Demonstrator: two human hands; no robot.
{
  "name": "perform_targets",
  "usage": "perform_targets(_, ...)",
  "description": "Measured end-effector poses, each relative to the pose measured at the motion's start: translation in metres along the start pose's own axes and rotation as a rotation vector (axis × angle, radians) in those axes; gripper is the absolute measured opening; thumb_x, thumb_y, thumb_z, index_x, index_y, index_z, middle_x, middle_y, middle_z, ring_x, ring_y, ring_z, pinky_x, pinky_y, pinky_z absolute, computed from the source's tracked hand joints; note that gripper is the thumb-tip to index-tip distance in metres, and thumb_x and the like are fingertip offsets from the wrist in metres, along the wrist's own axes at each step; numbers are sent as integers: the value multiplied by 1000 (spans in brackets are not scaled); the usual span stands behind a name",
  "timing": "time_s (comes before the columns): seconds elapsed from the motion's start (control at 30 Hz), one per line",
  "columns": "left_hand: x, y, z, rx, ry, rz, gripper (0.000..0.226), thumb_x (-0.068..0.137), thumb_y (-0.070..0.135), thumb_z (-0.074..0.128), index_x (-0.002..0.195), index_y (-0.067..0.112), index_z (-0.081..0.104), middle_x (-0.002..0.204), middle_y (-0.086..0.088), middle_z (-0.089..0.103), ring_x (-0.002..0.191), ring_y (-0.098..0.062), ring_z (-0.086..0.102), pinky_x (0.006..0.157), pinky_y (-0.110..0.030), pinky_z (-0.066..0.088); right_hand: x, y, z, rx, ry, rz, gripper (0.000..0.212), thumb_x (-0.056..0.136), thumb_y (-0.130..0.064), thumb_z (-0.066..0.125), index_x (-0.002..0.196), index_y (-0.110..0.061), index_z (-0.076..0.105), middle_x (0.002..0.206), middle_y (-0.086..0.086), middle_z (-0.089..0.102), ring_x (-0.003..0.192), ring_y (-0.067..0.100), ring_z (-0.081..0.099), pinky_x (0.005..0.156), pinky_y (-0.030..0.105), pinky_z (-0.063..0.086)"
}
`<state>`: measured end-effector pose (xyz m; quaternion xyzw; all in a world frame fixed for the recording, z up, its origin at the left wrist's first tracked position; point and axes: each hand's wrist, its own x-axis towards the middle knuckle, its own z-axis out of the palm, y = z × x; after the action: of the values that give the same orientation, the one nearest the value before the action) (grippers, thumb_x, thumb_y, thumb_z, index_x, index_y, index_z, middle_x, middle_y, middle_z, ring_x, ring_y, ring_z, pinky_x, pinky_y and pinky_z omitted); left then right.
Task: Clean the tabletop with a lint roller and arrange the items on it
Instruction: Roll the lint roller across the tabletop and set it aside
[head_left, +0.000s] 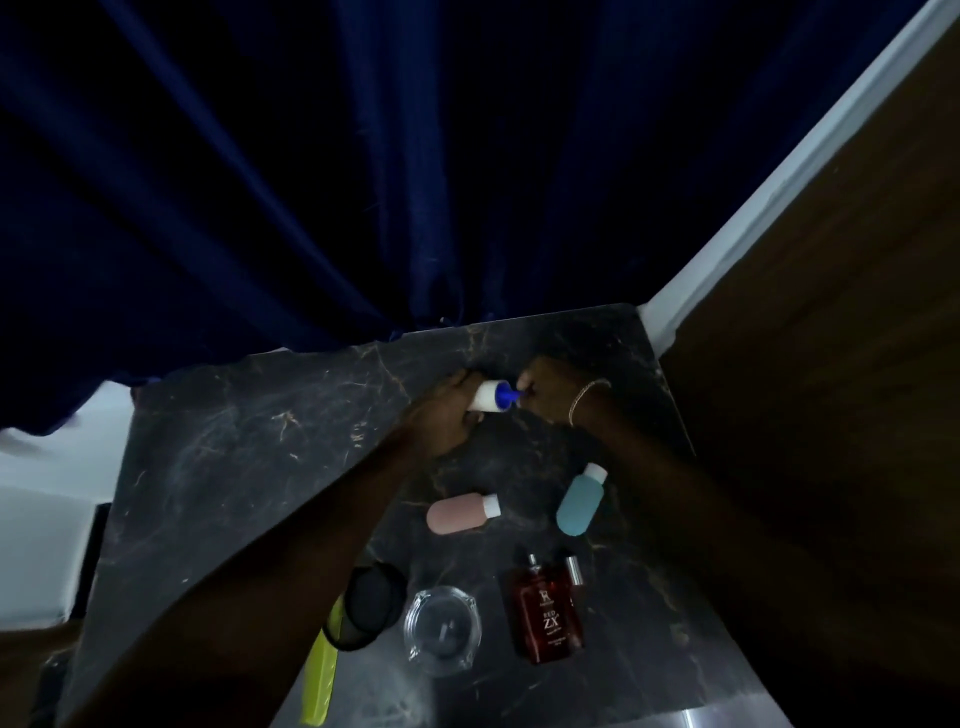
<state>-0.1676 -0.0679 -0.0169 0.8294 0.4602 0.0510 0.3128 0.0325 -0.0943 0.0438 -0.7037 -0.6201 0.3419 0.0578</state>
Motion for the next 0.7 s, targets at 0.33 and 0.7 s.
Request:
perform_targets(0.33,112,61,26,-580,64,-21,51,90,12,78,137,10,58,130,-4,67,117,-19,63,107,-39,51,34,43,-92,244,355,-144,32,81,-6,76,111,-10,67,100,5,71,93,15,66,87,26,54)
perform_targets(0.7,186,89,51,-697,73,-128,49,88,8,77,133,9,59,129,-10,69,120,-27,65,106,-48,52,81,90,-118,171,365,-78,27,86,-13,72,112,-7,67,101,10,74,97,20,68,92,30,53)
